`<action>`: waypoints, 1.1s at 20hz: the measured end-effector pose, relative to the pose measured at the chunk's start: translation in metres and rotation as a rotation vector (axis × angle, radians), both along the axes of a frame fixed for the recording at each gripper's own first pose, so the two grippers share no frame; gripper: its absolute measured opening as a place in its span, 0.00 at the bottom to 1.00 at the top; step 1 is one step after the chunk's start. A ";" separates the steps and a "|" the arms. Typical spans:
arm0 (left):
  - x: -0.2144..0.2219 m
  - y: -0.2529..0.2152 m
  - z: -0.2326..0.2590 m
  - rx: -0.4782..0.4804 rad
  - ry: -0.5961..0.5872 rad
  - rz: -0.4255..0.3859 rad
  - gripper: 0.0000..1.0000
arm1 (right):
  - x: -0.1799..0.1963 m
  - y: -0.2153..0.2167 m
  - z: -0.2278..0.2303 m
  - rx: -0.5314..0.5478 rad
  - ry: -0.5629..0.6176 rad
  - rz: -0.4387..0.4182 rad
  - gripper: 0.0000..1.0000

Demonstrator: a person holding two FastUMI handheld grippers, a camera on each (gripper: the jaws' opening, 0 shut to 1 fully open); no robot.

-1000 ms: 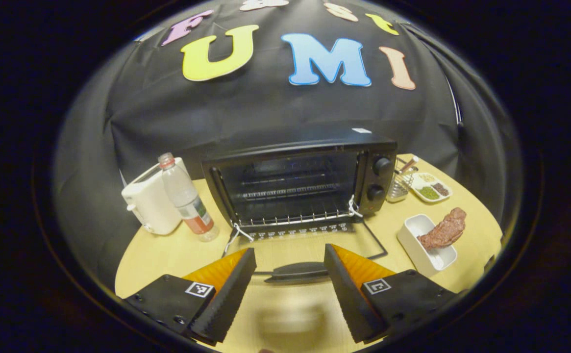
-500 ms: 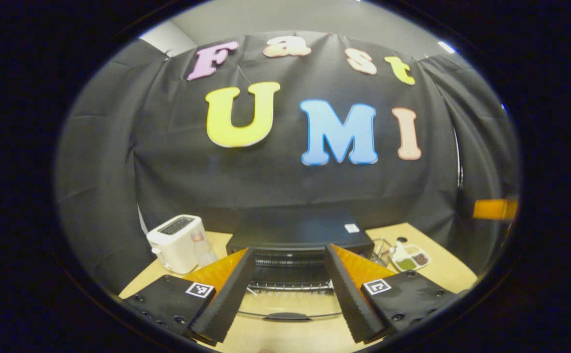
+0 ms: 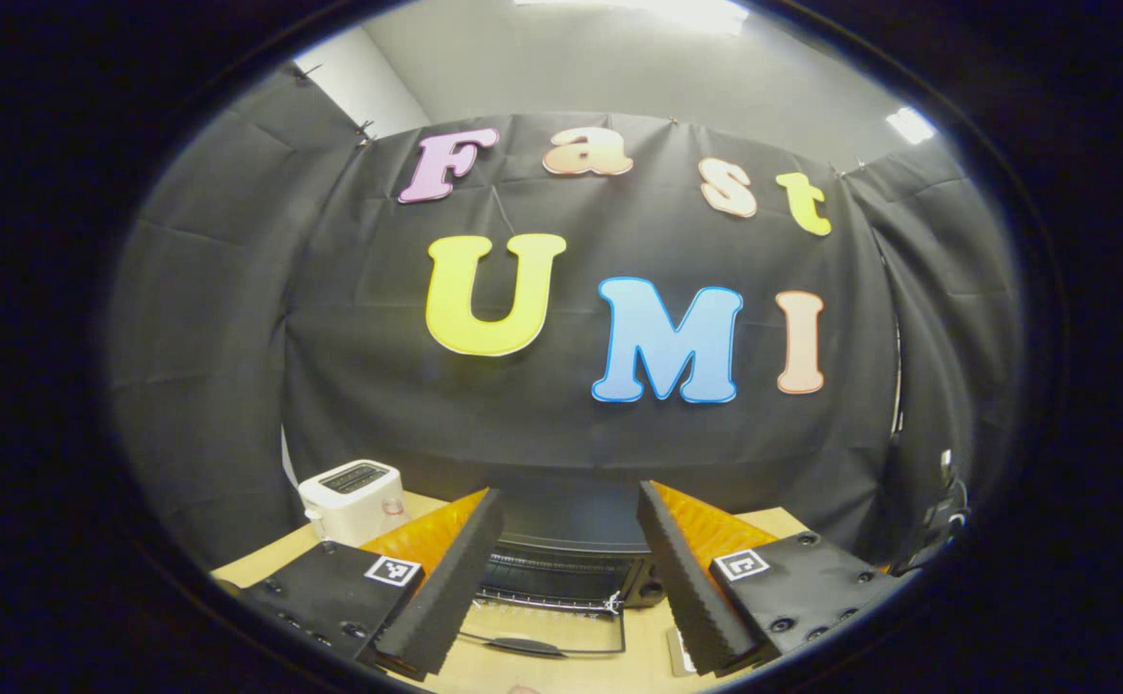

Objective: Open the electric oven with the left hand, put the food in, and close the electric oven.

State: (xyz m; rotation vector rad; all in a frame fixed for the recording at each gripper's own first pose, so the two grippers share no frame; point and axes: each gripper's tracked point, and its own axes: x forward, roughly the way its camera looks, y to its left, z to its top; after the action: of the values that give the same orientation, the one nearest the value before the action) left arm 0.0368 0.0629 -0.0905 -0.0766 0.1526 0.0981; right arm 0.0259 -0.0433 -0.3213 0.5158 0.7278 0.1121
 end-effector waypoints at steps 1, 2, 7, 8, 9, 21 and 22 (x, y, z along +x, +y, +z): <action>-0.002 0.002 0.004 0.008 -0.002 0.011 0.99 | -0.003 0.002 -0.011 0.038 0.023 0.014 0.96; -0.004 0.003 0.009 0.021 -0.005 0.021 0.99 | -0.006 0.006 -0.017 0.075 0.044 0.026 0.96; -0.018 -0.001 0.001 0.021 0.023 0.072 0.95 | -0.007 0.027 -0.043 0.190 0.117 0.096 0.97; -0.021 -0.003 -0.002 0.012 0.033 0.084 0.99 | -0.008 0.032 -0.047 0.204 0.132 0.106 0.97; -0.023 -0.005 -0.004 0.007 0.045 0.091 0.99 | -0.006 0.035 -0.051 0.220 0.145 0.111 0.95; 0.003 0.012 -0.011 -0.005 0.056 -0.050 0.99 | -0.001 0.028 -0.043 0.317 0.119 -0.046 0.46; 0.006 0.018 -0.012 -0.002 0.057 -0.066 0.91 | 0.009 0.055 -0.066 0.329 0.130 -0.050 0.14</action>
State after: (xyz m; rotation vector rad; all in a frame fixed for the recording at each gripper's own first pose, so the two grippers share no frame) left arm 0.0425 0.0808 -0.1021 -0.0704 0.2117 0.0343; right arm 0.0353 0.0119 -0.3875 0.8607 0.8281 0.1533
